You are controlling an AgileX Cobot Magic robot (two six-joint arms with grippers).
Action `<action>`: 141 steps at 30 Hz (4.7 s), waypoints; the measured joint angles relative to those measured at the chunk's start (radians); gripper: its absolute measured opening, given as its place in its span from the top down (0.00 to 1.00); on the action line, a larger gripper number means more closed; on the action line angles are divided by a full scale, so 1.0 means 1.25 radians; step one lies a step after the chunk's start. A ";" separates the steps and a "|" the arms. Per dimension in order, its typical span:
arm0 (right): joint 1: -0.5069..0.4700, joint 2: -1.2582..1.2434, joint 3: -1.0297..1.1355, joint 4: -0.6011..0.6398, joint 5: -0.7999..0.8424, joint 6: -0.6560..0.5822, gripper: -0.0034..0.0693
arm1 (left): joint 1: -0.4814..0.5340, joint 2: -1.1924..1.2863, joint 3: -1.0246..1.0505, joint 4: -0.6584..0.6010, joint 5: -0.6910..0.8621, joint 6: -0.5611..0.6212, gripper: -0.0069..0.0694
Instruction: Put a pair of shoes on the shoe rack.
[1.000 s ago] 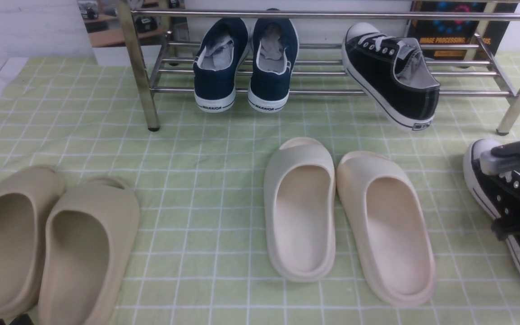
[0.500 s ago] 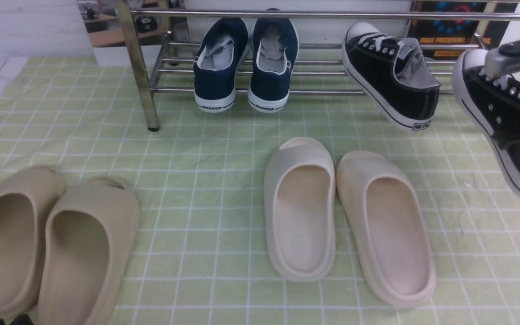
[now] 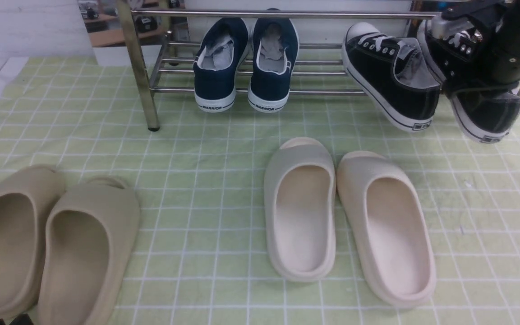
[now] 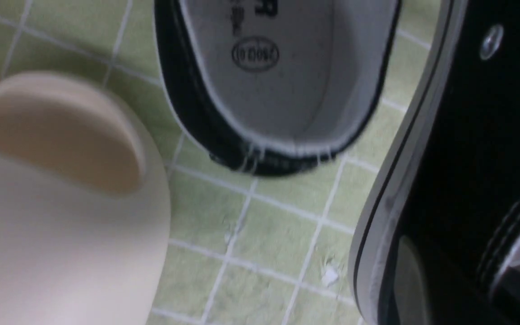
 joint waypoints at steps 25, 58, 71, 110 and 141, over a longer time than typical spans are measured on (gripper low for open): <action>0.000 0.123 -0.178 0.015 -0.017 -0.041 0.62 | 0.000 0.000 0.000 0.000 0.000 0.001 0.60; 0.000 -0.051 0.213 0.311 -0.194 -0.047 0.96 | 0.000 0.000 0.000 0.000 0.000 0.001 0.60; 0.082 -0.035 0.218 0.328 -0.364 -0.104 0.95 | 0.000 0.000 0.000 0.000 0.000 0.001 0.60; -0.009 -0.049 0.218 0.116 -0.380 -0.011 0.93 | 0.000 0.000 0.000 0.000 0.000 0.001 0.60; -0.008 -1.000 0.740 0.181 -0.297 0.050 0.90 | 0.000 0.000 0.000 0.000 0.000 0.001 0.60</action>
